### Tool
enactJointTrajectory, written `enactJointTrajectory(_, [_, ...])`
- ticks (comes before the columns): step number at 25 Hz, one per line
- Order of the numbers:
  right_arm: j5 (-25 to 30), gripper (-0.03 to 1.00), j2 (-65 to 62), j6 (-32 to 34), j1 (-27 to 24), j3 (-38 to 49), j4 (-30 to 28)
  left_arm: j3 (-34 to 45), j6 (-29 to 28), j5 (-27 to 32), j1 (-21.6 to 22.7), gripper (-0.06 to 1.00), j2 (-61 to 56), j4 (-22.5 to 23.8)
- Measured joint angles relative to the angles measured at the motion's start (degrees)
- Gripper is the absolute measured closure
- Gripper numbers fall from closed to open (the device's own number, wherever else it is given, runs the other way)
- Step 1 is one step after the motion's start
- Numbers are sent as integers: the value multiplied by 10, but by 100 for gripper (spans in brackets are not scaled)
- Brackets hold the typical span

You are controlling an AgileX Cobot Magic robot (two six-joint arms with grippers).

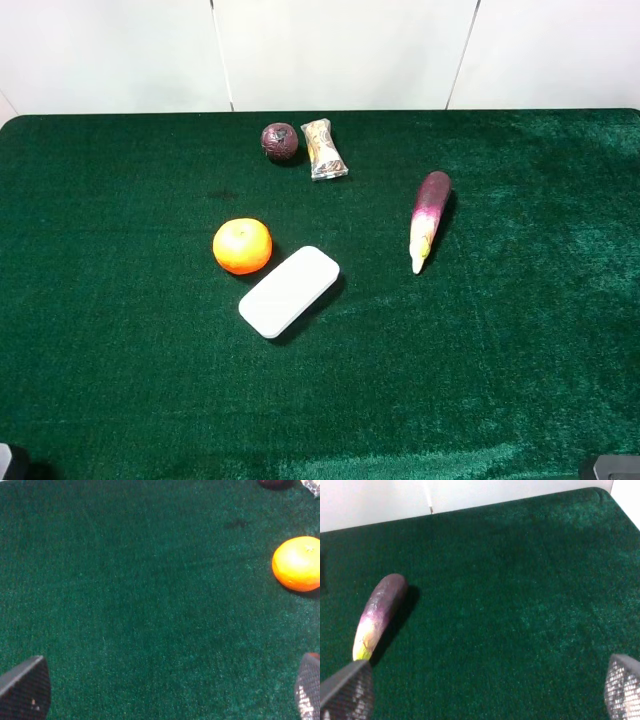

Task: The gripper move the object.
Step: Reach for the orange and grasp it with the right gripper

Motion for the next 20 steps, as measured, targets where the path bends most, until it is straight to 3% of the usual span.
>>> enactJointTrajectory(20, [0,28,0,0,0,0,0,0,0,0,0,-5,0,0])
